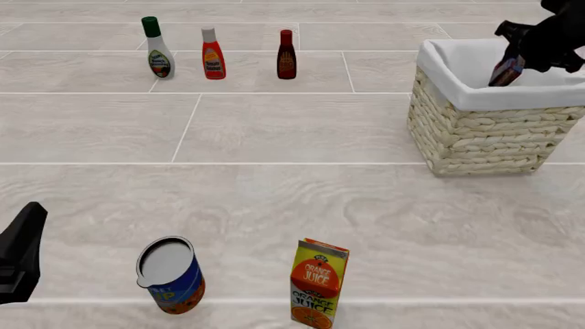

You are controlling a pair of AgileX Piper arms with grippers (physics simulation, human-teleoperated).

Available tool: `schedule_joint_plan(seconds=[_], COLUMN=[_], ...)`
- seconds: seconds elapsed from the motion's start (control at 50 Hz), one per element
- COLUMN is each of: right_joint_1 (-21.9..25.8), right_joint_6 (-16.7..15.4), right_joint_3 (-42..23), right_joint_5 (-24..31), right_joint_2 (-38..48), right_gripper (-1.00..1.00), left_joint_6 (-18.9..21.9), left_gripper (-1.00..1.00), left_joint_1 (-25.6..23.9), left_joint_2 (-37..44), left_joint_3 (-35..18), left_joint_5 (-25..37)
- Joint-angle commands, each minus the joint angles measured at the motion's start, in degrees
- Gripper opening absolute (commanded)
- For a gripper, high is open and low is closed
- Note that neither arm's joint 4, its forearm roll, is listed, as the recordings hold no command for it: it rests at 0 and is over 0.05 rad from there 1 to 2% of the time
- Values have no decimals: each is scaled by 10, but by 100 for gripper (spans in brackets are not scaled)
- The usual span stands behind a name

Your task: Pick the chocolate pudding and place it in the basket.

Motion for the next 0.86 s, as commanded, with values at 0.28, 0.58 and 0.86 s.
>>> schedule_joint_plan(seconds=[0.28, 0.58, 0.86], right_joint_1=[-9, -5, 0], right_joint_6=[0, 6, 10], right_joint_3=[16, 11, 6], right_joint_5=[-19, -19, -15], right_joint_2=[-16, -15, -21], right_gripper=[100, 100, 100], left_joint_6=[0, 0, 0], left_gripper=[100, 100, 100], left_joint_1=[0, 0, 0], left_joint_2=[0, 0, 0], left_joint_3=[0, 0, 0], left_joint_5=[0, 0, 0])
